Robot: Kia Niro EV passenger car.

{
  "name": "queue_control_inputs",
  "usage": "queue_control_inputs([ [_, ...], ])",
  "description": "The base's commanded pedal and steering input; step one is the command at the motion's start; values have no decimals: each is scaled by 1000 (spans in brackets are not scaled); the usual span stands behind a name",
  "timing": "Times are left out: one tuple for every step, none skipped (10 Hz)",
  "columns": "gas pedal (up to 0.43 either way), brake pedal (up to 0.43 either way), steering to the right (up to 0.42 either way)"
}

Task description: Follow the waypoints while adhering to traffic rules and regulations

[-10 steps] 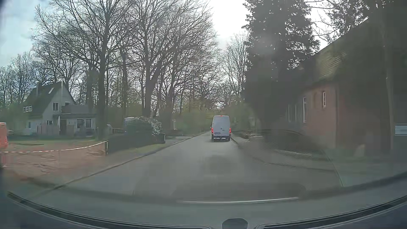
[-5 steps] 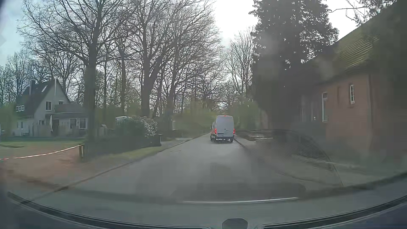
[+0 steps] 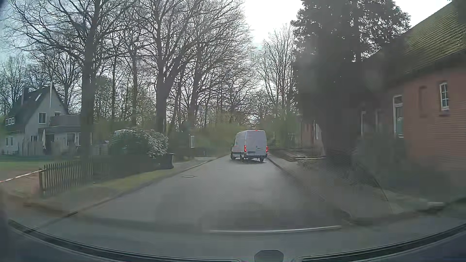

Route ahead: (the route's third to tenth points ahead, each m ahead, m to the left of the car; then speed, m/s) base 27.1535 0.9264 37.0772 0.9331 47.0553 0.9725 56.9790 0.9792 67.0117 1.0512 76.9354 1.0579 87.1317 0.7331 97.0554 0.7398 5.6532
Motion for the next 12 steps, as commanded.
queue_control_inputs([
  [0,0,6],
  [0,0,6],
  [0,0,6],
  [0,6,5],
  [0,6,6],
  [0,0,9],
  [28,0,9],
  [28,0,9],
  [28,0,8],
  [39,0,7],
  [110,0,6],
  [118,0,6],
])
